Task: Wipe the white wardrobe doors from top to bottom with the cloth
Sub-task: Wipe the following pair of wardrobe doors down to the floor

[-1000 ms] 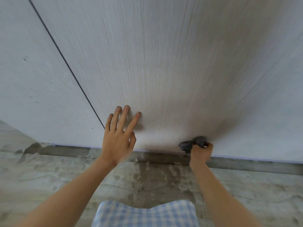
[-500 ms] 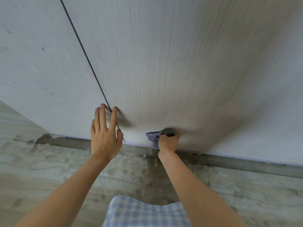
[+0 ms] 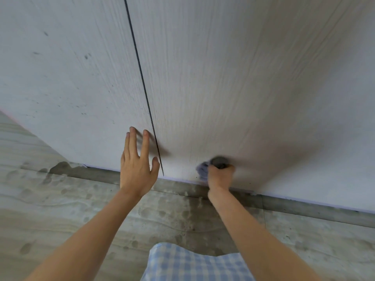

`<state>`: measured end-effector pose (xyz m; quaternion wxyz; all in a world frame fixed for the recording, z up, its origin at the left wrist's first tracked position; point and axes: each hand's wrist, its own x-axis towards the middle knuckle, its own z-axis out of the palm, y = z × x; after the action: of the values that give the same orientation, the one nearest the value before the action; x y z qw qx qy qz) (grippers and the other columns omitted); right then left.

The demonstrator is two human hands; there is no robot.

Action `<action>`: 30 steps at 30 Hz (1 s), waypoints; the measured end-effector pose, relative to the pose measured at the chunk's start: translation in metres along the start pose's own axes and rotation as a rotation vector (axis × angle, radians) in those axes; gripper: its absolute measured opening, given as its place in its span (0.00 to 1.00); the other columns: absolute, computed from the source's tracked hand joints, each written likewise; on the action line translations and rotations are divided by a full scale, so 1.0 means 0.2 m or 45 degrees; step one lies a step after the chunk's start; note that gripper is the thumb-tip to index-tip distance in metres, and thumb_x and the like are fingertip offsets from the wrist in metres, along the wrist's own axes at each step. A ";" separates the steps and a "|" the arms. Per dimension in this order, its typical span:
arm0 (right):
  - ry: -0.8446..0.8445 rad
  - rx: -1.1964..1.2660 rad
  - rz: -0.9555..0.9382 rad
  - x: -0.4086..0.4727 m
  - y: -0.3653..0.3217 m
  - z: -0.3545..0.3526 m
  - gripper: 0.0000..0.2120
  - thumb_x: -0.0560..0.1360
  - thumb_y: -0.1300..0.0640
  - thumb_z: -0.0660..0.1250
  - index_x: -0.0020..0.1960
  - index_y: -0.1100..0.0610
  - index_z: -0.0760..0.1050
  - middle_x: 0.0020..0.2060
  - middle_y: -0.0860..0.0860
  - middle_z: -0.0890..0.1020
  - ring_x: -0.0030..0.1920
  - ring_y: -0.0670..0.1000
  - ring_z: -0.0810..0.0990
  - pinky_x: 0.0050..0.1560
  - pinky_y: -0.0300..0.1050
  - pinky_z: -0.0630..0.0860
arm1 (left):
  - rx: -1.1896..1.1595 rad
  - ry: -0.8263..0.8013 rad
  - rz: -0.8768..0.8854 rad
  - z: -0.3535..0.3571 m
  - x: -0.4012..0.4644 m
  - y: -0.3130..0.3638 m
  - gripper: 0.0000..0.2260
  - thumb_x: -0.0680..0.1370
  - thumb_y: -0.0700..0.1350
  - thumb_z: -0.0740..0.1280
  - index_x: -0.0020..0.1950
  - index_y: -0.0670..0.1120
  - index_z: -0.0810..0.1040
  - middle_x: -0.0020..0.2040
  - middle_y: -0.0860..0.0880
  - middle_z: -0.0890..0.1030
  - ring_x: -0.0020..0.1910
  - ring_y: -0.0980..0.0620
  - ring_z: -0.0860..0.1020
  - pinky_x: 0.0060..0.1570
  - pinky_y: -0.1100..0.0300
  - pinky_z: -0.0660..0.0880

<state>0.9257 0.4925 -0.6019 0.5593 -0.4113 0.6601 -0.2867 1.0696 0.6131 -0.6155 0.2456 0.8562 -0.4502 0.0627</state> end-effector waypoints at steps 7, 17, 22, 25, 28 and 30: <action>-0.159 0.129 -0.066 -0.20 -0.12 0.12 0.12 0.74 0.65 0.67 0.53 0.60 0.67 0.48 0.54 0.74 0.48 0.52 0.74 0.47 0.42 0.69 | 0.012 -0.006 0.105 -0.06 -0.01 -0.07 0.27 0.75 0.49 0.53 0.75 0.47 0.57 0.75 0.36 0.57 0.72 0.37 0.60 0.56 0.42 0.72; 0.233 0.003 -1.033 -0.29 -0.26 0.03 0.08 0.73 0.66 0.67 0.48 0.57 0.71 0.44 0.45 0.72 0.37 0.41 0.72 0.37 0.26 0.66 | -0.038 0.064 0.161 -0.13 0.02 -0.04 0.27 0.73 0.43 0.60 0.73 0.45 0.61 0.72 0.34 0.61 0.70 0.34 0.61 0.52 0.42 0.75; 0.163 -0.371 -0.950 -0.28 -0.08 0.21 0.09 0.69 0.68 0.68 0.48 0.60 0.76 0.52 0.55 0.73 0.42 0.57 0.77 0.37 0.46 0.71 | -0.013 0.145 0.164 -0.19 0.06 -0.07 0.29 0.73 0.41 0.61 0.73 0.44 0.61 0.73 0.34 0.60 0.71 0.34 0.60 0.56 0.42 0.73; 0.152 -0.377 -0.896 -0.30 -0.06 0.21 0.08 0.71 0.67 0.68 0.49 0.60 0.77 0.52 0.54 0.73 0.43 0.56 0.77 0.38 0.43 0.68 | -0.012 0.158 0.169 -0.24 0.07 -0.09 0.29 0.73 0.40 0.63 0.74 0.44 0.61 0.73 0.35 0.59 0.71 0.36 0.58 0.55 0.43 0.73; 0.121 -0.114 -1.220 -0.38 -0.25 0.20 0.07 0.72 0.63 0.69 0.50 0.62 0.78 0.50 0.53 0.76 0.42 0.44 0.74 0.39 0.37 0.69 | -0.020 0.163 0.174 -0.27 0.09 -0.11 0.32 0.71 0.37 0.68 0.74 0.45 0.61 0.74 0.36 0.59 0.72 0.36 0.58 0.54 0.43 0.73; 0.146 -0.005 -1.510 -0.43 -0.39 0.20 0.08 0.73 0.61 0.68 0.51 0.62 0.80 0.49 0.54 0.78 0.44 0.44 0.75 0.42 0.33 0.72 | -0.019 0.172 0.183 -0.28 0.10 -0.12 0.33 0.71 0.36 0.68 0.74 0.45 0.61 0.74 0.35 0.58 0.72 0.36 0.58 0.55 0.43 0.73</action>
<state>0.9858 0.5322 -0.5015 0.2666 -0.6947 0.3474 -0.5706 1.1064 0.6362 -0.5687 0.2766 0.8136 -0.4934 0.1343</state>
